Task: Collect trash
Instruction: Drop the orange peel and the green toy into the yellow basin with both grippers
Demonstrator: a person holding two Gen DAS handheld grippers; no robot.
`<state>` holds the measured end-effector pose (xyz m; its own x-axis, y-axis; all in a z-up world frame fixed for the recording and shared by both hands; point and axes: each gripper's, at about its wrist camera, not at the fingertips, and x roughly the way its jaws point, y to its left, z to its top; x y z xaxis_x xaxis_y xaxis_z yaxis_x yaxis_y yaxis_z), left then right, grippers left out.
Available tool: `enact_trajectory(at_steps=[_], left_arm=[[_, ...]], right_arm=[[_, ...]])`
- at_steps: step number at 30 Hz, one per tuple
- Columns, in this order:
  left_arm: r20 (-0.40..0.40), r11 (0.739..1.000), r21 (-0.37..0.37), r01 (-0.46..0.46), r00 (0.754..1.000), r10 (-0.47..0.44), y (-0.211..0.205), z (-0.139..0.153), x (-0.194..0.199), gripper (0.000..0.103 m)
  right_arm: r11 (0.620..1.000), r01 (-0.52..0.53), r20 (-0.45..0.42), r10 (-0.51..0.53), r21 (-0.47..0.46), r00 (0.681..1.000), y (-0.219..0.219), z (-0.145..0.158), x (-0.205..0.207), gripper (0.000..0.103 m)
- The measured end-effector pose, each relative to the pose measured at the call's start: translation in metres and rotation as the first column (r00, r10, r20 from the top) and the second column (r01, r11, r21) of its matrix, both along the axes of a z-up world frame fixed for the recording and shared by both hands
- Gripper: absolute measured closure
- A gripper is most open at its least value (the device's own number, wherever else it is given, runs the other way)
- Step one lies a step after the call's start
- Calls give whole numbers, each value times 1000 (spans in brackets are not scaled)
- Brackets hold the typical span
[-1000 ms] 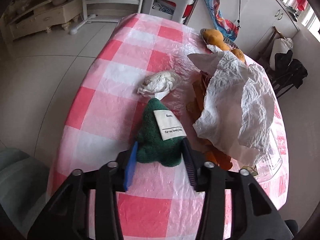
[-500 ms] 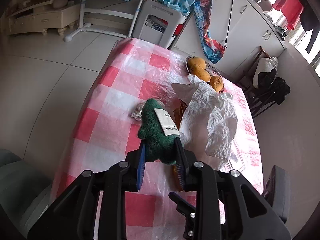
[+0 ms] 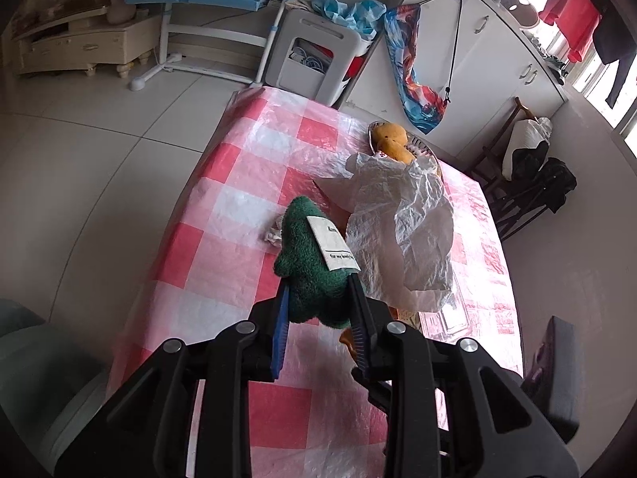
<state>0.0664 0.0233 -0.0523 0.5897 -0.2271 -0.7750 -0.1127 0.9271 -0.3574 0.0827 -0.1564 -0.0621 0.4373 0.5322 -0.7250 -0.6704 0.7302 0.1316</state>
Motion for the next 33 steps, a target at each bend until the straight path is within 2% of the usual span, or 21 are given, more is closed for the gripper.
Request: enact_trajectory(at_steps=[3, 5, 8, 12, 16, 18, 20, 22, 23, 25, 27, 30, 33], left_arm=[[2, 1000, 9, 2, 1000, -2, -1, 0, -5, 76], [1, 1000, 17, 10, 1000, -10, -2, -1, -10, 77], [-12, 999, 41, 28, 1000, -27, -7, -6, -21, 77], [-31, 997, 67, 44, 999, -42, -17, -14, -43, 77], [-49, 996, 62, 63, 997, -60, -30, -25, -78, 77], [-61, 995, 68, 78, 995, -74, -38, -31, -98, 77], [-74, 992, 80, 95, 993, -89, -45, -37, -116, 77], [-92, 990, 91, 111, 990, -103, -53, -44, -137, 77], [-103, 989, 93, 119, 989, -109, -57, -48, -148, 77], [-125, 985, 106, 138, 984, -125, -65, -55, -166, 76], [-145, 978, 110, 176, 976, -160, -73, -65, -183, 77], [-217, 971, 91, 219, 956, -196, -85, -88, -207, 78], [-302, 950, 78, 302, 915, -266, -100, -106, -221, 74]], right_arm=[[981, -186, -16, 187, 56, 982, -11, 16, -23, 83], [946, -318, -49, 321, 61, 946, -20, 24, -43, 83], [894, -448, -106, 448, 27, 888, -32, 28, -72, 83], [833, -552, -198, 536, -34, 821, -45, 11, -113, 83], [784, -607, -265, 563, -130, 783, -47, -20, -150, 83], [786, -601, -284, 549, -146, 786, -49, -31, -157, 80], [787, -588, -265, 536, -188, 802, -51, -32, -163, 70], [809, -560, -236, 518, -178, 822, -53, -28, -156, 60], [824, -536, -210, 500, -182, 840, -56, -24, -155, 59], [862, -462, -143, 440, -209, 886, -62, -19, -156, 45], [901, -365, -71, 358, -234, 931, -68, -13, -151, 37], [942, -232, 8, 241, -244, 970, -78, -4, -141, 34], [961, -141, 59, 159, -238, 986, -84, 3, -134, 28]])
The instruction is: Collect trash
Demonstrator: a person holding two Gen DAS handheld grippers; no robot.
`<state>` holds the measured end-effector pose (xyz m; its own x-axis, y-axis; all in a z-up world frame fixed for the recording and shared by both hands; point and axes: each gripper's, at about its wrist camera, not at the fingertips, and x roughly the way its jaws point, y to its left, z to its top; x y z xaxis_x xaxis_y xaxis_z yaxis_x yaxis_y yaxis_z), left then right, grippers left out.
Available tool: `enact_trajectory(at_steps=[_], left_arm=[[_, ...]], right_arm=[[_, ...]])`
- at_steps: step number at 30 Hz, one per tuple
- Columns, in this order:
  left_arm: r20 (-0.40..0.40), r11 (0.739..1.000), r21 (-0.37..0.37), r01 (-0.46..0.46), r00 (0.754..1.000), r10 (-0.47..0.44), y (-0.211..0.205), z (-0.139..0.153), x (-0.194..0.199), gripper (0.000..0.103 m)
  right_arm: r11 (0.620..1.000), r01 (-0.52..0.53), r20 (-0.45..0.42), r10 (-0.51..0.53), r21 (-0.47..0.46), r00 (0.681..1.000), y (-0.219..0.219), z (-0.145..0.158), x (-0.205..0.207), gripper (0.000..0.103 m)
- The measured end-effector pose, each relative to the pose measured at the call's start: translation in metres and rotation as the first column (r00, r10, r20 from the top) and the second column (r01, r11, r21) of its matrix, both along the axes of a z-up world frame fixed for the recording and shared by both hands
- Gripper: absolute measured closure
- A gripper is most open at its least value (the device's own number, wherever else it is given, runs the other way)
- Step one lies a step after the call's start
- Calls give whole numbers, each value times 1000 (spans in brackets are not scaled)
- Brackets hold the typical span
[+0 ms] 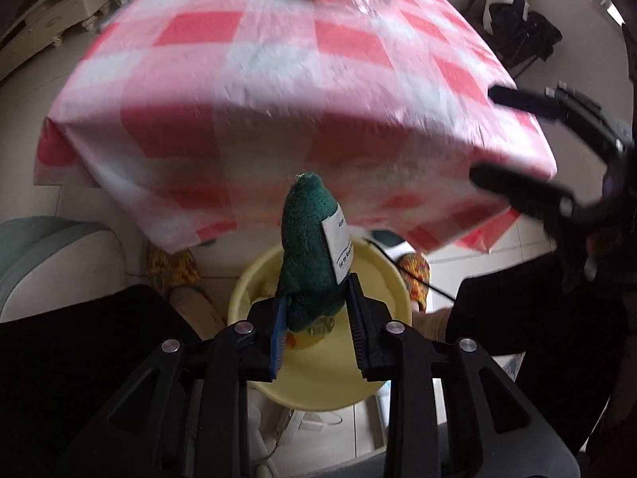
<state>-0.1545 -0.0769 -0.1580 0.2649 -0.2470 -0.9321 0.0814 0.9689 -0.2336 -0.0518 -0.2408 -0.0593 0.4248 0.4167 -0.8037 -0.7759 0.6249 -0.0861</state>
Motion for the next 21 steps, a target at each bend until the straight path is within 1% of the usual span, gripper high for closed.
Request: enact_trajectory(at_steps=[1, 2, 4, 6, 8, 9, 11, 13, 14, 16, 19, 21], left_arm=[[-7, 999, 19, 25, 1000, -25, -6, -2, -3, 69], [7, 999, 39, 32, 999, -32, -8, 0, -4, 60], [43, 998, 59, 26, 999, -28, -9, 5, -6, 50], [75, 998, 65, -7, 997, 2, -5, 9, -4, 50], [131, 995, 76, -65, 990, 54, 4, 22, 3, 50], [170, 992, 84, -91, 983, 76, 7, 30, 3, 50], [261, 985, 93, -149, 958, 120, 15, 50, 7, 41], [326, 976, 74, -203, 930, 169, 25, 63, 7, 34], [344, 970, 58, -234, 917, 201, 31, 66, 7, 32], [338, 959, 36, -280, 907, 252, 42, 64, 9, 31], [300, 950, 21, -312, 908, 292, 53, 58, 12, 31], [294, 949, 9, -314, 908, 298, 54, 60, 12, 30]], right_arm=[[1000, 21, 10, -21, 8, 1000, -3, 2, 1, 28], [999, 36, 17, -36, 17, 999, -6, 4, 2, 28], [998, 62, 37, -62, 24, 997, -9, 4, 3, 26], [997, 81, 54, -82, 21, 995, -11, 4, 3, 25], [996, 92, 60, -93, 13, 994, -9, 3, 3, 25], [996, 92, 57, -92, 10, 994, -8, 4, 3, 25], [997, 79, 53, -78, -3, 996, -3, 4, 3, 25], [999, 48, 44, -47, -16, 998, 3, 1, -3, 25], [999, 30, 43, -29, -25, 999, 7, -1, -6, 25], [999, -1, 41, 3, -50, 999, 15, -7, -10, 25], [995, -37, 38, 40, -93, 998, 24, -16, -15, 25], [993, -49, 36, 53, -107, 998, 28, -19, -16, 25]])
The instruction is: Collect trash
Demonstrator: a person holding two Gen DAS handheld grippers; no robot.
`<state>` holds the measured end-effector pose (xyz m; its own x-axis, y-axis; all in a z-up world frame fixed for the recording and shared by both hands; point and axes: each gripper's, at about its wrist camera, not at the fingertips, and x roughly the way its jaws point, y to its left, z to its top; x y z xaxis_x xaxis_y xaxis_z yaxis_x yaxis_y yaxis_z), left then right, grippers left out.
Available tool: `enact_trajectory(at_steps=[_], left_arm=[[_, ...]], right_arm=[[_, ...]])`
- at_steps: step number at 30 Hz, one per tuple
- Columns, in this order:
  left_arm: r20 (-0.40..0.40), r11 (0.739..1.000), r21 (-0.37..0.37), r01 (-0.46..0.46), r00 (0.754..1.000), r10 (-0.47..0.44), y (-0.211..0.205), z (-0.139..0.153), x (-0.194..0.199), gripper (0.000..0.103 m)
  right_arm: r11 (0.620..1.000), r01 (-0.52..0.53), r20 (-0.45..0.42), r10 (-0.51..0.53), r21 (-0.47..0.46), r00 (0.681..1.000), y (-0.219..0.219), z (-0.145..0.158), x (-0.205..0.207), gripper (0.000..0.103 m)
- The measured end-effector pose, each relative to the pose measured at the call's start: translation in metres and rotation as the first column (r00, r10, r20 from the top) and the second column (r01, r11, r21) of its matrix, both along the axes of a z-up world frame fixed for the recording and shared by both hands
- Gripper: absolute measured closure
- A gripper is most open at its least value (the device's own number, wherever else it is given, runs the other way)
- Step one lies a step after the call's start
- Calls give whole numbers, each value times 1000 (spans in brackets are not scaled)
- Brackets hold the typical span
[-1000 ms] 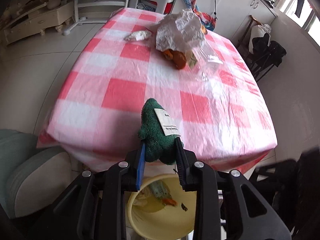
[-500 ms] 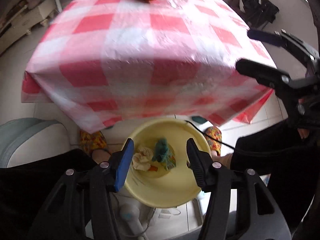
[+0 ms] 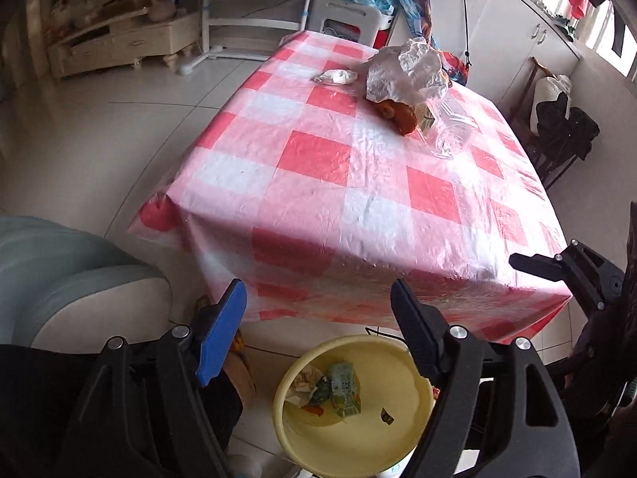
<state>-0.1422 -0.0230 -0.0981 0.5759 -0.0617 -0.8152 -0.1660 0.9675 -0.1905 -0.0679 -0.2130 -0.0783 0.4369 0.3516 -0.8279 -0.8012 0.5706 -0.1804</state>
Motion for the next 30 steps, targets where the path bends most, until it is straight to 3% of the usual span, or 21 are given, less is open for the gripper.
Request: enact_trajectory(at_steps=[4, 16, 30], left_arm=[[14, 1000, 5, 14, 1000, -14, -6, -2, -4, 25], [-5, 1000, -24, 1, 1000, -1, -3, -10, -4, 24], [15, 1000, -10, -11, 1000, 11, -2, -7, -3, 23]], right_arm=[[1000, 0, -2, 0, -17, 1000, 2, -4, 0, 25], [1000, 12, 11, -11, -22, 1000, 1, -3, -2, 22], [999, 6, 18, -5, -34, 1000, 3, -6, -4, 21]])
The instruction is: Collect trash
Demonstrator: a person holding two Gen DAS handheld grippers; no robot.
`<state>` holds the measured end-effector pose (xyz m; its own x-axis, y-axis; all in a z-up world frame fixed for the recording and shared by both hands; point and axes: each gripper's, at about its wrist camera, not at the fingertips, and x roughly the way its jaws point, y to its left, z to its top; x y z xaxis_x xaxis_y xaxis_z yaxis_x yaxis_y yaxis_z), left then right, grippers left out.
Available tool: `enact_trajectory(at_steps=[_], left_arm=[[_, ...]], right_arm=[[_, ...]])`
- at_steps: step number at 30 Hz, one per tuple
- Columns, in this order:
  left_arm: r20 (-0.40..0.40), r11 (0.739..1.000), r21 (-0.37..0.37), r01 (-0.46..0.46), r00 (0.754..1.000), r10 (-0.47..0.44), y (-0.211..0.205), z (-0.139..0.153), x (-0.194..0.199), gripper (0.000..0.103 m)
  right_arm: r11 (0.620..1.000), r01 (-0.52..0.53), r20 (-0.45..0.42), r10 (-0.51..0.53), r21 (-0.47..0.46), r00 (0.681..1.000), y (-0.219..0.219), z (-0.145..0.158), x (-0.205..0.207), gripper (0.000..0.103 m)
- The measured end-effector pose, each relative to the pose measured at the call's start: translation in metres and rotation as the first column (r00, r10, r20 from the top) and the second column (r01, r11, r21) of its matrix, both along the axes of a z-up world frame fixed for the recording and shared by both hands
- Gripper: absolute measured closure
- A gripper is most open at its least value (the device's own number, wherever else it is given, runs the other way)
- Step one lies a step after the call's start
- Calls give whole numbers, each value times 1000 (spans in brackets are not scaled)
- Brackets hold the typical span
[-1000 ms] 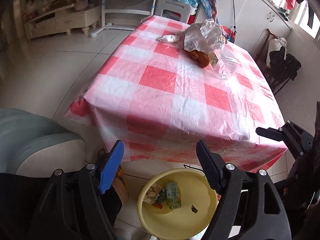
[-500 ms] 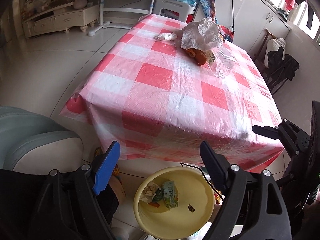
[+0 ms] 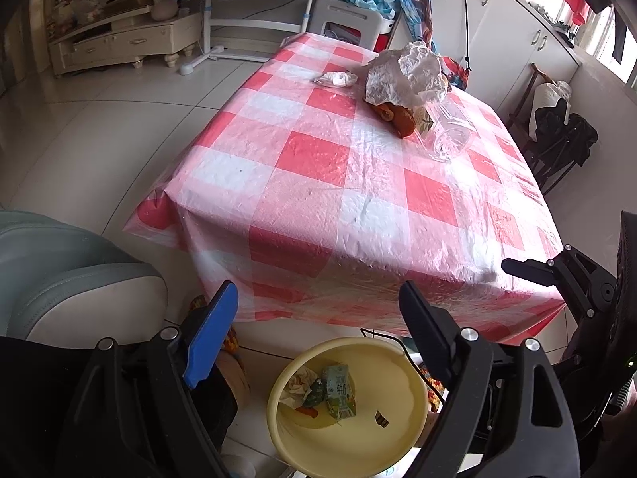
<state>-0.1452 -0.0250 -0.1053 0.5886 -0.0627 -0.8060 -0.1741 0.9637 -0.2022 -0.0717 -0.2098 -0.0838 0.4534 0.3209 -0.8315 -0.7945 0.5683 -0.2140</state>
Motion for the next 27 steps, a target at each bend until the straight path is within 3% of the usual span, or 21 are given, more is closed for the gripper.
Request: enact_trajectory(at_steps=[27], left_arm=[[20, 1000, 22, -16, 1000, 16, 2, 2, 2, 19]], right_arm=[[1000, -13, 16, 13, -15, 1000, 1, 0, -2, 22]])
